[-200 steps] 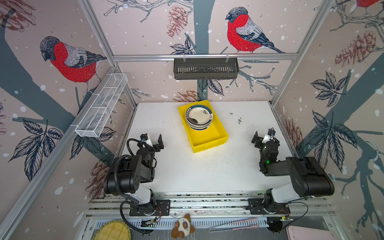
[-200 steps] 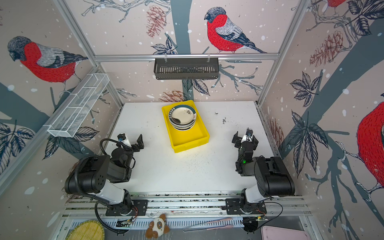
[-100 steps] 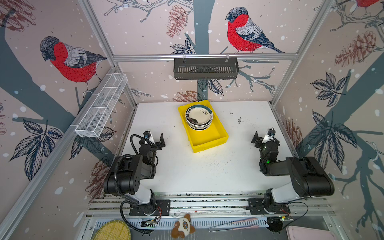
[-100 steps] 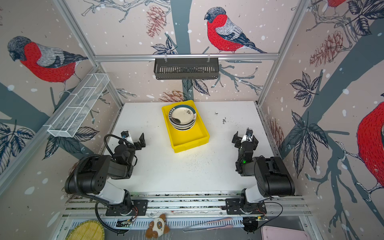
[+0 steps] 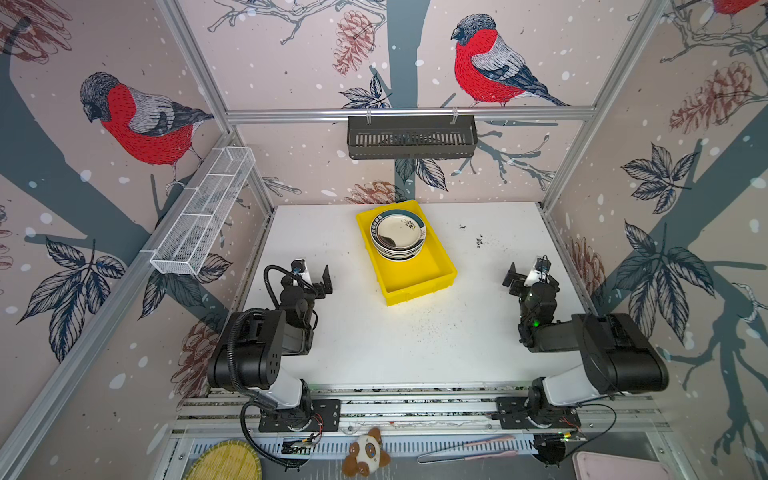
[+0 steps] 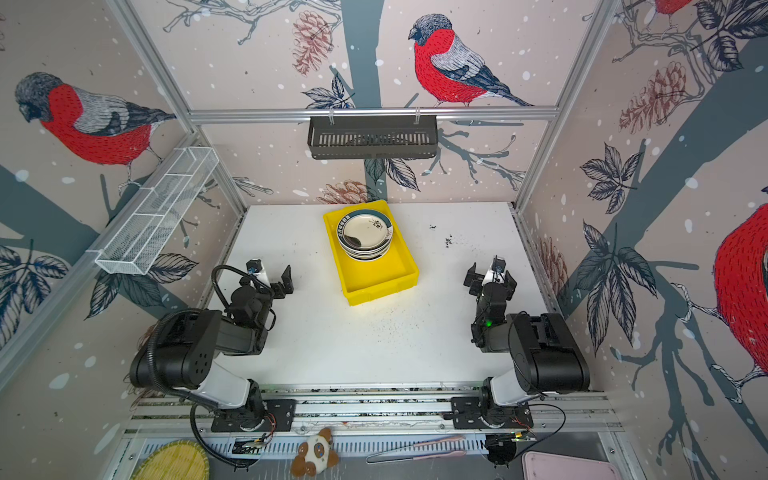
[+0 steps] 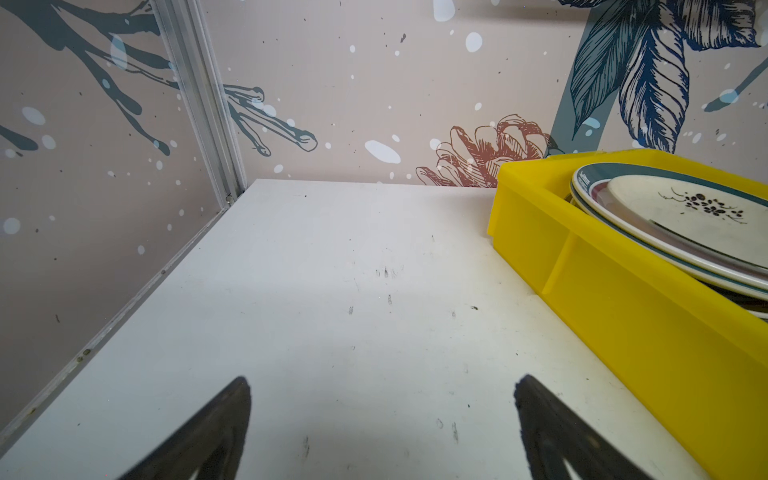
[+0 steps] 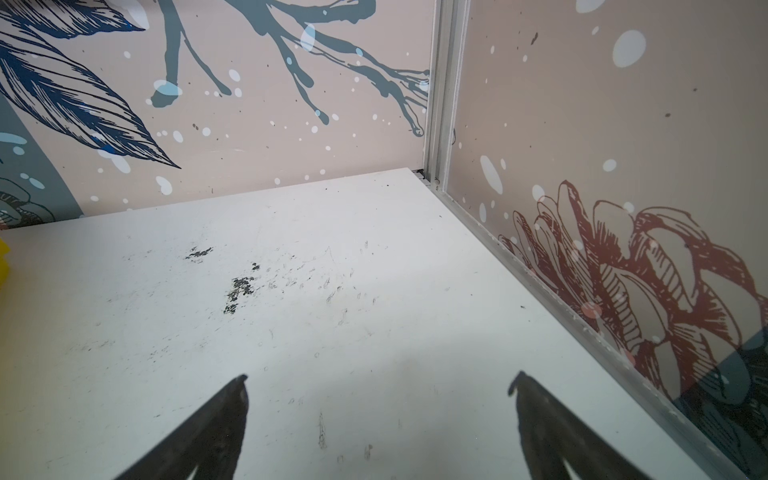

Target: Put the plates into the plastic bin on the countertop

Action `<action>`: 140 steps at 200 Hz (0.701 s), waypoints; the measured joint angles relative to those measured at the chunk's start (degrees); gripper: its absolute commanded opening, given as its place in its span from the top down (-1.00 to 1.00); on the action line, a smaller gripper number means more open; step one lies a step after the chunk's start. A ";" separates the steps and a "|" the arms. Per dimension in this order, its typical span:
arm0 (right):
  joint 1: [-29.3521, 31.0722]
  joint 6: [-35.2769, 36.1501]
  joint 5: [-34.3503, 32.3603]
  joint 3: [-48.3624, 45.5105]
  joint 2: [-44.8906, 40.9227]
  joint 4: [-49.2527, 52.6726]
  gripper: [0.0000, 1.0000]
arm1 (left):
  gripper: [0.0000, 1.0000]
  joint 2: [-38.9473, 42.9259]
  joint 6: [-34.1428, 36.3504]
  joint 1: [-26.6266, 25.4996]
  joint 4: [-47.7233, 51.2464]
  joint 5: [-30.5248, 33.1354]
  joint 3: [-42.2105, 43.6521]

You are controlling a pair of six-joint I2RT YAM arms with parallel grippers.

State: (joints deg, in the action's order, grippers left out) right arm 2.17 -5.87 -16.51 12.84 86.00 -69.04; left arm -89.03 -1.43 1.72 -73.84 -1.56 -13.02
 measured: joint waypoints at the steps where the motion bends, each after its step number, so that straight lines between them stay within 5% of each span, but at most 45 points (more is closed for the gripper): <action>1: 0.00 0.00 0.00 0.00 0.00 0.00 -0.99 | -0.96 0.00 0.00 0.00 0.00 0.00 0.00; 140: 0.00 0.00 0.00 0.00 0.00 0.00 -0.99 | -0.96 0.00 0.33 0.00 0.83 0.00 -0.09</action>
State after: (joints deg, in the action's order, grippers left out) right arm 2.17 -5.87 -16.51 12.84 86.00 -69.04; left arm -89.03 -1.10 1.72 -73.01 -1.56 -13.10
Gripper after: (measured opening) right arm 0.993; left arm 0.980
